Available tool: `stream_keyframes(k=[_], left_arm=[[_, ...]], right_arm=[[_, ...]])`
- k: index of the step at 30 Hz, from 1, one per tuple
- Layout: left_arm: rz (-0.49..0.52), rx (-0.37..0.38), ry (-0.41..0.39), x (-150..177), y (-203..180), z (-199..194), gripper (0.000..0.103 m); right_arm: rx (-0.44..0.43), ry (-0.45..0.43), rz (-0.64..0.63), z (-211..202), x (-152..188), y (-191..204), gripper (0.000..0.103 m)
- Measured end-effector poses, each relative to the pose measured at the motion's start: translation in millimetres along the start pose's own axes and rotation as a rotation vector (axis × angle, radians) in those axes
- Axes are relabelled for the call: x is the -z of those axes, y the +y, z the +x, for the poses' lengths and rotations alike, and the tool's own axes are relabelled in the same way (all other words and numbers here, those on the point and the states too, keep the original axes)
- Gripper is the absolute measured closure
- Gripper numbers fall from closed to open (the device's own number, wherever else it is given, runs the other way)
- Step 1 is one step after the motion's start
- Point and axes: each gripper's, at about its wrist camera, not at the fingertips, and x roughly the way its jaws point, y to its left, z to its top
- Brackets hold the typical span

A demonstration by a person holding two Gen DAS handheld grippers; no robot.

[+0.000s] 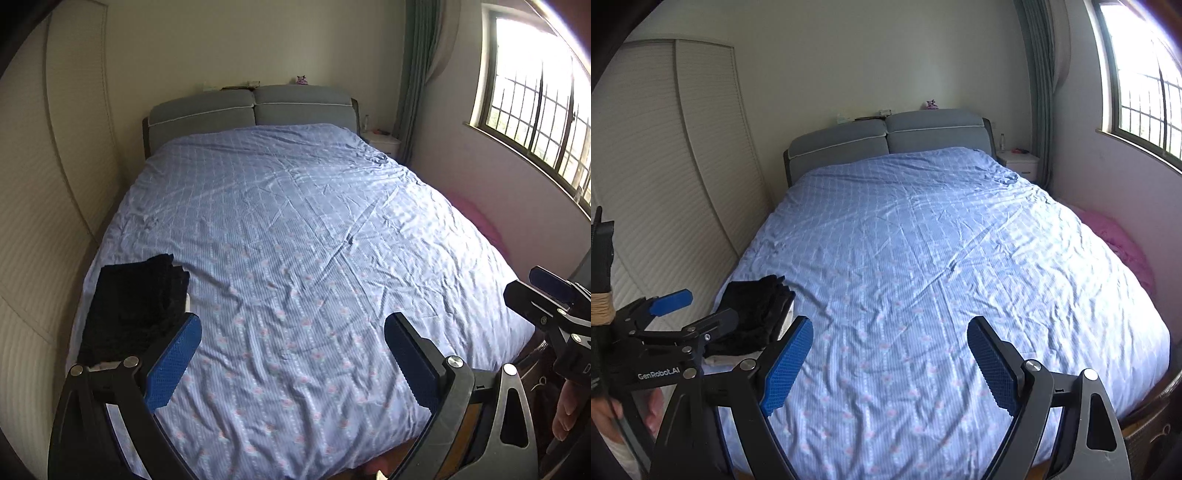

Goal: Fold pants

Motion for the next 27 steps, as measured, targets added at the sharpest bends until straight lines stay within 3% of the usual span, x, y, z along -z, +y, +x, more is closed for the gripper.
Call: stream_keyframes(k=[12, 19, 27], left_arm=[[-0.054, -0.097, -0.048, 15.5, -98.2, -33.1, 0.002], [-0.035, -0.113, -0.091, 13.2, -131.6, -46.0, 0.000], [-0.020, -0.099, -0.082, 14.4, -153.4, -44.7, 0.000]], right_arm=[[-0.075, 0.000, -0.099, -39.5, -5.9, -106.8, 0.017], [-0.095, -0.003, -0.097, -48.6, -3.3, -139.4, 0.017], [-0.099, 0.003, -0.093, -55.2, 3.8, -162.9, 0.017]])
